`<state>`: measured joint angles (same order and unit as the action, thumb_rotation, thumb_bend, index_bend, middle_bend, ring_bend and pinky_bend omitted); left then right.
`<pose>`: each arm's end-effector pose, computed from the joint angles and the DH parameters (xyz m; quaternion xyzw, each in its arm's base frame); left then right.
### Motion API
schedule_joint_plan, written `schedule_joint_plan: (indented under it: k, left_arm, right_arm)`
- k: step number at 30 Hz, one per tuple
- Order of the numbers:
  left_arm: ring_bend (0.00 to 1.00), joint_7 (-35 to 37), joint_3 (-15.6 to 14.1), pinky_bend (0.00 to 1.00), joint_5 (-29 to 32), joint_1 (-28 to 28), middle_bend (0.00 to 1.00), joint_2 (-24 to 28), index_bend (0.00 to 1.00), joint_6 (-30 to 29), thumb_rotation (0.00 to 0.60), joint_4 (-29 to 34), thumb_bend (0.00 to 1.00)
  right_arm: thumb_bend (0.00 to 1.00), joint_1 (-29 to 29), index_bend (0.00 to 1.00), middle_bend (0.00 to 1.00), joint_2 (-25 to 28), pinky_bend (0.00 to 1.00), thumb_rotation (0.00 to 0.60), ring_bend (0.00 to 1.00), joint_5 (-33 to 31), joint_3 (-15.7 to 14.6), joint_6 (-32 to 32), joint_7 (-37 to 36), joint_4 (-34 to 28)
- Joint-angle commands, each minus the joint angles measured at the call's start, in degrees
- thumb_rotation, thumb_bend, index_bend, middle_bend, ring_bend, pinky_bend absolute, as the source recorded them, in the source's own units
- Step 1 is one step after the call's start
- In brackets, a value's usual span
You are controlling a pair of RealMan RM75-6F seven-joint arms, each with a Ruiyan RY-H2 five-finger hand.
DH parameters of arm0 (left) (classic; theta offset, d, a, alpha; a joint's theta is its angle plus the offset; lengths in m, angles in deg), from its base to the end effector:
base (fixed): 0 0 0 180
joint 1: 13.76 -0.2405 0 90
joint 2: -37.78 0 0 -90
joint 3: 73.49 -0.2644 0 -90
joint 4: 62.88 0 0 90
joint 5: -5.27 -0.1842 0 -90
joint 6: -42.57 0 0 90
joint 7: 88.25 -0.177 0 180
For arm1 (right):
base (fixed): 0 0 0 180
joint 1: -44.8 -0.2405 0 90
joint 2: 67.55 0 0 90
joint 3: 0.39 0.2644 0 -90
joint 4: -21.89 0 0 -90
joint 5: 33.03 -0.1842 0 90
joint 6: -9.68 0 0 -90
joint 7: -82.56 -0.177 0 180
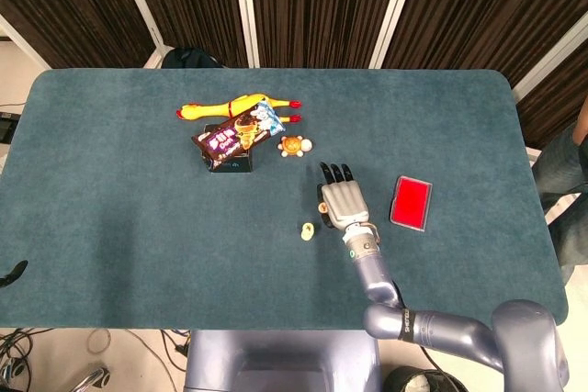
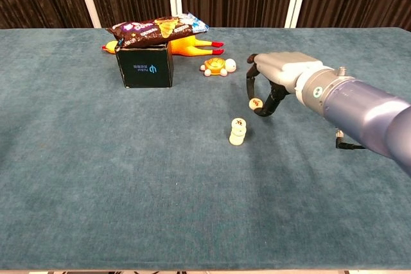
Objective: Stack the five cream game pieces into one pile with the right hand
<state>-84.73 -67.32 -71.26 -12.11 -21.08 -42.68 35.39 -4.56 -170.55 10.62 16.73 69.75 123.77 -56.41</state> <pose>-0.3256 0.2018 0.2268 -0.5055 -0.4390 -0.3881 0.6334 -0.1108 -0.3949 -0.0530 0.7134 -0.3925 0.3247 0.4813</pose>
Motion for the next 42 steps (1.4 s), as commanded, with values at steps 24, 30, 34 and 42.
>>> schedule_joint_plan:
  k: [24, 30, 34, 42]
  left_arm:
    - [0.00, 0.08, -0.04, 0.07, -0.21, 0.00, 0.00, 0.01, 0.15, -0.12, 0.600, 0.15, 0.17]
    - [0.00, 0.25, 0.05, 0.07, 0.15, 0.04, 0.00, 0.07, 0.15, 0.10, 0.600, 0.22, 0.17]
    - [0.00, 0.26, 0.10, 0.07, 0.20, 0.07, 0.00, 0.08, 0.15, 0.12, 0.600, 0.16, 0.17]
    - [0.00, 0.25, 0.07, 0.07, 0.13, 0.08, 0.00, 0.07, 0.15, 0.12, 0.600, 0.14, 0.17]
  right_arm:
    - [0.38, 0.81, 0.52, 0.00, 1.48, 0.00, 0.600, 0.00, 5.90, -3.56, 6.09, 2.46, -10.90]
    - [0.38, 0.67, 0.52, 0.00, 0.92, 0.00, 0.600, 0.00, 5.70, -3.77, 5.72, 2.40, -10.15]
    - [0.38, 0.82, 0.52, 0.00, 0.78, 0.00, 0.600, 0.00, 5.61, -4.15, 5.30, 2.01, -9.82]
    - [0.38, 1.00, 0.52, 0.00, 0.79, 0.00, 0.600, 0.00, 5.64, -4.56, 4.58, 1.38, -9.16]
